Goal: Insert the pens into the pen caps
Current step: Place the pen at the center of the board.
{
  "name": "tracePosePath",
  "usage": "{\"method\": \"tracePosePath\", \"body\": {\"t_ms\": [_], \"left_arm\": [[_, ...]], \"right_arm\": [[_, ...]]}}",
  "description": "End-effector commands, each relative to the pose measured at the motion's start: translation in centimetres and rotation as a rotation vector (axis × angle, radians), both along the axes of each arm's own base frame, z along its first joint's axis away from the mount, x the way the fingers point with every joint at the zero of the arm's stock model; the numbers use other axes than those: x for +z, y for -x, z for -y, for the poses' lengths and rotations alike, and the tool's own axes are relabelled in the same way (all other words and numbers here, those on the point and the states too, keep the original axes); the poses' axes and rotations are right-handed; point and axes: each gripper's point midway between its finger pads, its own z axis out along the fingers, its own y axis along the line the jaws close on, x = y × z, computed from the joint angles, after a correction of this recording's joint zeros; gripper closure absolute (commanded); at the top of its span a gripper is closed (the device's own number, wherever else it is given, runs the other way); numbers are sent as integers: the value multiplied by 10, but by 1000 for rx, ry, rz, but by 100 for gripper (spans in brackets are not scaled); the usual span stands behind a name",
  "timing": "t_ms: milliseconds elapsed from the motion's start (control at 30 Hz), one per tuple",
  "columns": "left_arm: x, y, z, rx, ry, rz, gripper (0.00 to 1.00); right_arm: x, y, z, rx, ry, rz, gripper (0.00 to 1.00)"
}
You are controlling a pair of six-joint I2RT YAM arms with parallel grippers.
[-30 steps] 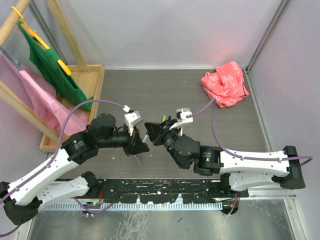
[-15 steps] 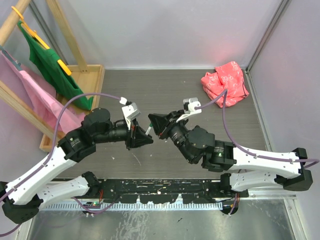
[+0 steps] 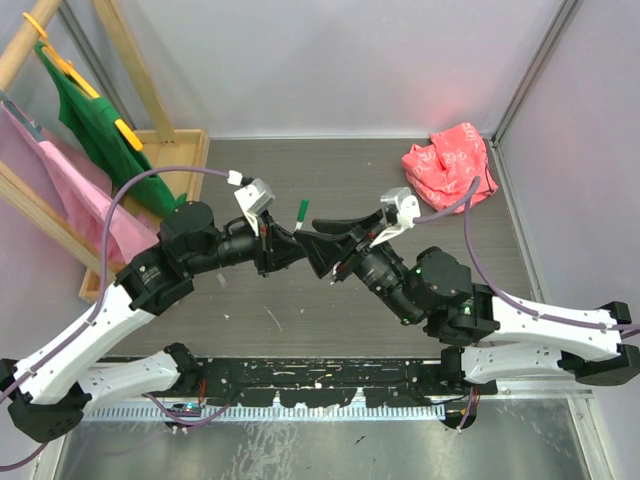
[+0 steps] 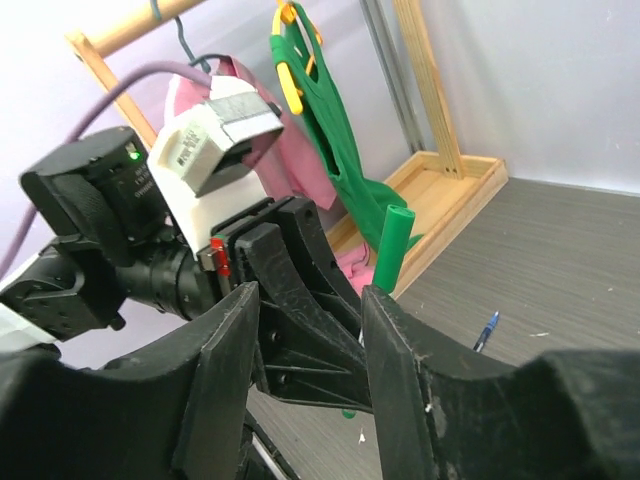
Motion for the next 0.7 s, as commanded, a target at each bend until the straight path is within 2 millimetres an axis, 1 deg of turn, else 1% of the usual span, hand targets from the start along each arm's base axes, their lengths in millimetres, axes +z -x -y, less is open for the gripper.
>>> {"method": "tracePosePath", "body": {"t_ms": [0,33,133,167,233,267,367,500,667], "left_arm": [[6,-15,-4,89,46,19,100],[0,-21,-7,133,38,6,100],[-20,-27,-12,187,-6,-41,100],[-29,-30,-14,213,-24,-70,100],[-42,-31,-17,240,-41,-116,99],[-52,-32,-18,258,-52,-143,98],[-74,-37,-23,316,-85,-196,100],[-101,-41,-27,365,-127,-253,100],[-120,-45,-25,392,-173,-306,100]], "right_arm": [[17,1,24,-23,-62,44,48],[11,-1,29,-40,-45,35,47],[-19,-9,43,-106,29,-22,46],[-31,-11,47,-129,62,-44,45],[-57,-15,57,-171,122,-89,39],[-70,-16,62,-188,148,-112,38],[-108,-16,75,-219,227,-171,34],[-134,-14,89,-238,254,-227,24],[-162,-9,98,-237,281,-281,13]]}}
